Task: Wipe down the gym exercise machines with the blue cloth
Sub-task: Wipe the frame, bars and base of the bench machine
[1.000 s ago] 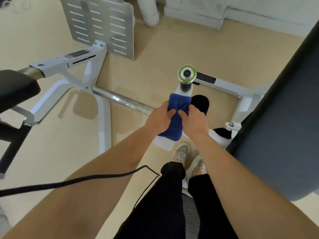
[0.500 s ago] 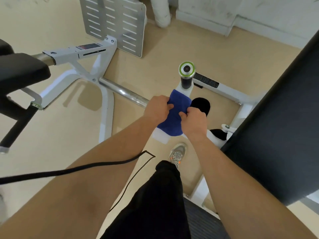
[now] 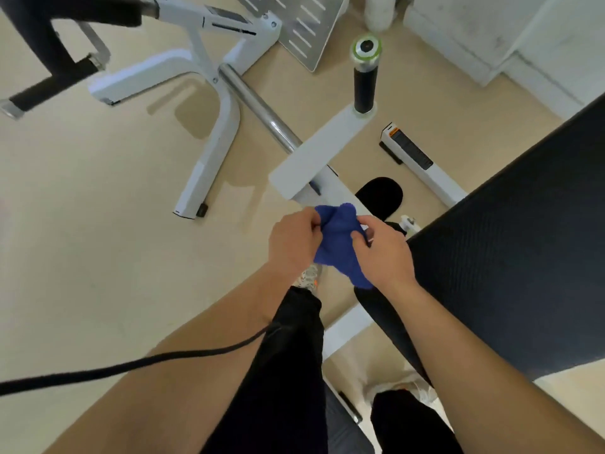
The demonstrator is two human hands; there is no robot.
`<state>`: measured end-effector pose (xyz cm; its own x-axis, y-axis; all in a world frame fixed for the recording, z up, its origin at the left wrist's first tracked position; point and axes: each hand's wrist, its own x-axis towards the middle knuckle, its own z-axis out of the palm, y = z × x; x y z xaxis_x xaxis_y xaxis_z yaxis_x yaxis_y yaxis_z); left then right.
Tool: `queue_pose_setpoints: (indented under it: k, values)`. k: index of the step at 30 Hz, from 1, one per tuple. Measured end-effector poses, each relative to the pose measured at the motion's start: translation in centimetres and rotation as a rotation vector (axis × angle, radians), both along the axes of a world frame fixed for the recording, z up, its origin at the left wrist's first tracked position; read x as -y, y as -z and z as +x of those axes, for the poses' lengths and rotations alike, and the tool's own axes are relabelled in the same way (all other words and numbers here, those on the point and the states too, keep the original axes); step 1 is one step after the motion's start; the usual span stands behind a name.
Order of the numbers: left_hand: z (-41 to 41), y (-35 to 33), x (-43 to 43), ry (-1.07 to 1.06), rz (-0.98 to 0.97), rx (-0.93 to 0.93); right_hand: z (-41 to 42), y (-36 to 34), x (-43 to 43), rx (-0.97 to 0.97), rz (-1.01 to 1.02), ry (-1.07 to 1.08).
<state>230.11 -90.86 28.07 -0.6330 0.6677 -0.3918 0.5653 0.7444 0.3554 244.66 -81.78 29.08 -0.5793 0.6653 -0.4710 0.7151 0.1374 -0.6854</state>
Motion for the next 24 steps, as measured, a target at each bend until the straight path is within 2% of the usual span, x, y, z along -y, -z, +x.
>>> queue_pose_setpoints:
  k: [3,8,11,14,16,20,24]
  values:
    - [2.0,2.9,0.3,-0.227,0.139,0.079,0.6,1.7,-1.3,0.037,0.143,-0.069]
    - [3.2,7.3,-2.1,-0.641,0.368,0.203,-3.5,5.1,-4.9,-0.021,0.319,-0.108]
    - [3.2,10.7,-3.7,-0.808,0.382,0.336,-5.8,9.1,-5.9,0.017,0.207,-0.176]
    - [4.4,13.7,-5.3,-0.826,0.393,0.55,-6.4,12.2,-5.6,0.163,0.042,-0.348]
    - [5.1,15.5,-6.2,-0.796,0.426,0.61,-6.1,13.1,-5.7,0.17,0.005,-0.364]
    - [4.1,17.1,-7.4,-0.751,0.377,0.515,-7.5,14.8,-7.6,0.158,-0.059,-0.359]
    - [3.7,17.3,-7.6,-0.827,0.437,0.498,-10.4,16.1,-9.0,0.163,-0.029,-0.342]
